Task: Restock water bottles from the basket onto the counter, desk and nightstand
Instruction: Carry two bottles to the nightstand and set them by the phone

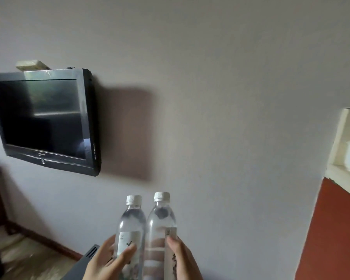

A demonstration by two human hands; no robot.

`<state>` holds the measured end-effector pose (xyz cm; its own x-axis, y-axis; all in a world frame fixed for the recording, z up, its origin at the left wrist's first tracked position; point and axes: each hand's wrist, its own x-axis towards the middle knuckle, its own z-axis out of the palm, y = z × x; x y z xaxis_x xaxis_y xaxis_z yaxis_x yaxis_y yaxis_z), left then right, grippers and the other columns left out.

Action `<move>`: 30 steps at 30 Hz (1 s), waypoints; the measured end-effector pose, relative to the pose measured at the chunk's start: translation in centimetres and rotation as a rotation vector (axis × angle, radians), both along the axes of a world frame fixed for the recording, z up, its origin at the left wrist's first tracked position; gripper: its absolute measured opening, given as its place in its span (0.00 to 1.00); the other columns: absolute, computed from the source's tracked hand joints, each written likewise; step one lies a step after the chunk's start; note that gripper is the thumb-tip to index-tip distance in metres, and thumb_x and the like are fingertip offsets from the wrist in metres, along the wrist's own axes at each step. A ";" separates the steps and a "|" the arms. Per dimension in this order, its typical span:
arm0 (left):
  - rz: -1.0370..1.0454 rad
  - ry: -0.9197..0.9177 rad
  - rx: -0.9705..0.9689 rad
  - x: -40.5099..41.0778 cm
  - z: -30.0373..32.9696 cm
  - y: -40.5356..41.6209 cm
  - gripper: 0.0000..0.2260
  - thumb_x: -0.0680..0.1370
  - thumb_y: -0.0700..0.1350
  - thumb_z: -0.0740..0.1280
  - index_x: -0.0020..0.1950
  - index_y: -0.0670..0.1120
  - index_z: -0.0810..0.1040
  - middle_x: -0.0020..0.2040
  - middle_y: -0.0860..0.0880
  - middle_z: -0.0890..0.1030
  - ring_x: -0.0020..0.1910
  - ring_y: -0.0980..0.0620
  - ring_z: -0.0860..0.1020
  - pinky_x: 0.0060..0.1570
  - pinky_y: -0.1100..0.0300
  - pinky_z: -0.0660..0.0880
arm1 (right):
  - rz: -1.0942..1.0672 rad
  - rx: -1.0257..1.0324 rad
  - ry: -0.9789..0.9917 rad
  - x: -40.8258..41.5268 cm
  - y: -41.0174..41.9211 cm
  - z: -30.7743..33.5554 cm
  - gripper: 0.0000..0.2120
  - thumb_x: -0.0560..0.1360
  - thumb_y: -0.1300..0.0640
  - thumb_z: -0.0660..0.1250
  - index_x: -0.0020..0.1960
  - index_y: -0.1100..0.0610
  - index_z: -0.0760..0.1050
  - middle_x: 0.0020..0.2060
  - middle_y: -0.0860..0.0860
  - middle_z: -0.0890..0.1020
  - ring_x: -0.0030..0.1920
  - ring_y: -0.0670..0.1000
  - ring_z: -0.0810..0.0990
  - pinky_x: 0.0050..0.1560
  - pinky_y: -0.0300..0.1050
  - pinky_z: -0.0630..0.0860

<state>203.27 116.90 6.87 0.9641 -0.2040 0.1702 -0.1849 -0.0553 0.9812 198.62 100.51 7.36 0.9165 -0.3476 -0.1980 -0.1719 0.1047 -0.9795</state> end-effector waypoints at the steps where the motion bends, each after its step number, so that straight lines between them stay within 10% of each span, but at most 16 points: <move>1: 0.024 0.006 -0.032 -0.2 0.1 0.3 0.24 0.51 0.57 0.70 0.44 0.50 0.80 0.31 0.56 0.84 0.35 0.56 0.80 0.32 0.75 0.72 | 0.096 0.053 0.000 -0.3 0.7 0.8 0.13 0.81 0.56 0.54 0.61 0.58 0.72 0.42 0.50 0.79 0.35 0.41 0.76 0.24 0.27 0.67; 5: 0.088 0.051 -0.119 -1.4 1.1 3.4 0.09 0.71 0.35 0.73 0.50 0.40 0.79 0.25 0.48 0.81 0.22 0.64 0.75 0.26 0.78 0.70 | 0.169 0.237 -0.158 -0.2 4.7 1.0 0.13 0.79 0.56 0.56 0.54 0.61 0.76 0.36 0.55 0.82 0.33 0.49 0.81 0.33 0.36 0.78; 9: 0.138 0.015 -0.132 -2.4 1.7 7.5 0.15 0.66 0.46 0.76 0.50 0.46 0.79 0.33 0.51 0.85 0.29 0.61 0.80 0.37 0.61 0.74 | 0.340 0.191 -0.243 -0.2 9.1 0.4 0.27 0.72 0.37 0.59 0.58 0.58 0.76 0.48 0.61 0.84 0.51 0.63 0.82 0.59 0.63 0.74; 17: 0.217 0.046 -0.283 -3.2 2.6 18.4 0.15 0.64 0.46 0.76 0.49 0.49 0.79 0.46 0.36 0.83 0.42 0.39 0.82 0.43 0.49 0.77 | 0.569 0.077 -0.364 1.6 19.5 0.9 0.33 0.66 0.40 0.72 0.63 0.56 0.71 0.55 0.57 0.82 0.54 0.56 0.82 0.59 0.57 0.76; 21: 0.265 0.058 -0.252 -2.9 2.5 24.7 0.41 0.38 0.65 0.79 0.47 0.51 0.81 0.41 0.44 0.86 0.38 0.44 0.84 0.39 0.52 0.77 | 0.623 0.077 -0.363 2.8 25.8 0.5 0.31 0.68 0.40 0.70 0.64 0.56 0.70 0.56 0.57 0.82 0.55 0.55 0.82 0.59 0.57 0.76; 30: 0.339 0.088 -0.264 -0.4 2.0 37.9 0.45 0.30 0.66 0.76 0.46 0.53 0.79 0.44 0.44 0.83 0.40 0.47 0.81 0.36 0.56 0.74 | 0.648 0.116 -0.318 5.3 39.0 0.6 0.28 0.67 0.42 0.71 0.62 0.54 0.72 0.52 0.52 0.84 0.51 0.49 0.84 0.49 0.41 0.79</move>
